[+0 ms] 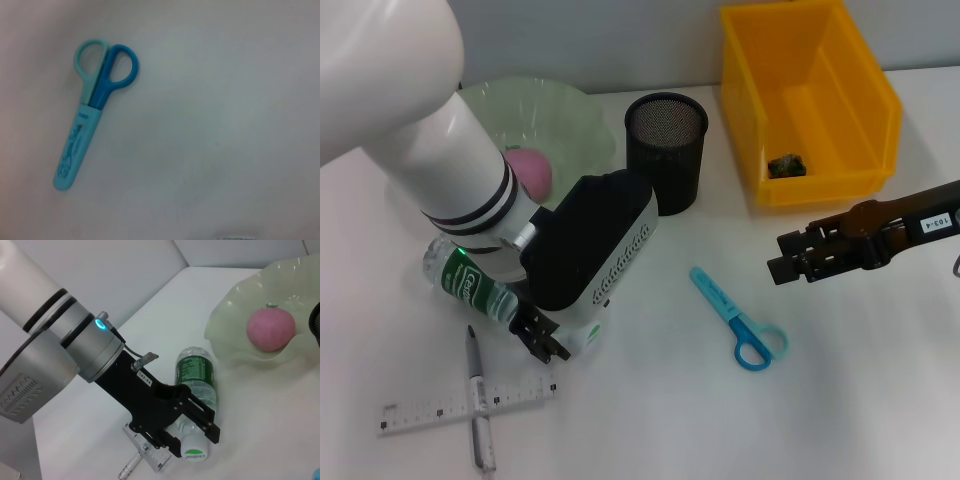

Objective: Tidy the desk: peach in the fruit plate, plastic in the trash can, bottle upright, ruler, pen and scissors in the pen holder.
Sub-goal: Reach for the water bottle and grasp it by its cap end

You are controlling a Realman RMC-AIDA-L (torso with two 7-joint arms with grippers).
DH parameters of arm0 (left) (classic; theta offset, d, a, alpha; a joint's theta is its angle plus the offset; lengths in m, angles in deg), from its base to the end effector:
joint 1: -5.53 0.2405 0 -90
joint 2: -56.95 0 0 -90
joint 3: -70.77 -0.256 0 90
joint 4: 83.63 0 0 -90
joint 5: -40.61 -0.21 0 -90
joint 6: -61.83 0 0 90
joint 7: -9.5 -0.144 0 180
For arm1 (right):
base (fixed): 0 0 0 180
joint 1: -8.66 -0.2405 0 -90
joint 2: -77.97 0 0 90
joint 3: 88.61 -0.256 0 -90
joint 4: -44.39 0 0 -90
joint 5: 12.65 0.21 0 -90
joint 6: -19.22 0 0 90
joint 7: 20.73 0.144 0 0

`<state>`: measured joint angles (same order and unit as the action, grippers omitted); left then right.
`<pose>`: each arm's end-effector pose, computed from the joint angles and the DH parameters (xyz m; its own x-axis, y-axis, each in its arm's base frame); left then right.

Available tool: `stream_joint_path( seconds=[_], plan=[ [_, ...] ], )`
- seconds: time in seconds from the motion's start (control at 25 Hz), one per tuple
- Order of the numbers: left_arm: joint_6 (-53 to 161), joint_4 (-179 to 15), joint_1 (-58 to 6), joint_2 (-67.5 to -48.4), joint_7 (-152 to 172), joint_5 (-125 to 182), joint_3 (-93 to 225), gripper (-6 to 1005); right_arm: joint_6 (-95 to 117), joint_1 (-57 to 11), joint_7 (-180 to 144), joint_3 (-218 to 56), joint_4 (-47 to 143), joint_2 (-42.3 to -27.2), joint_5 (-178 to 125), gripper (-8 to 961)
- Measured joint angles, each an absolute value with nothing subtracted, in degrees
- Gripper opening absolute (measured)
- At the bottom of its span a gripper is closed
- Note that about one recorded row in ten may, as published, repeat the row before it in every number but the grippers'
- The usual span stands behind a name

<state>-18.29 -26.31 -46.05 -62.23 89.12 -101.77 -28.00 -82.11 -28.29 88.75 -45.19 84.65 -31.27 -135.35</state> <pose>-0.1311 0.3617 -0.0852 0.5912 -0.6842 -0.4270 -0.6117 -0.7254 0.3154 0.2485 0.3458 0.0577 0.7052 -0.6618 -0.2544 -0.6648 -0.7419 0.0873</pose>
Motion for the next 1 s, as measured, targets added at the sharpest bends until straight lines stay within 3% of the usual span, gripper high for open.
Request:
stream_joint_path(
  seconds=[0.56,0.8,1.0],
  plan=[
    [-17.25,-27.24,-46.17,-62.23,89.13,-102.22,-28.67,675,-81.89,-28.34,88.79,-45.21,84.55,-31.37,-135.04,733],
    [-17.46,-27.23,-46.2,-62.23,88.93,-102.22,-28.86,523,-81.54,-28.35,88.79,-45.29,84.56,-31.36,-134.99,733],
    [-17.66,-27.21,-46.3,-62.23,88.91,-102.22,-29.06,470,-81.5,-28.35,88.79,-45.29,84.55,-31.36,-134.99,733]
  ],
)
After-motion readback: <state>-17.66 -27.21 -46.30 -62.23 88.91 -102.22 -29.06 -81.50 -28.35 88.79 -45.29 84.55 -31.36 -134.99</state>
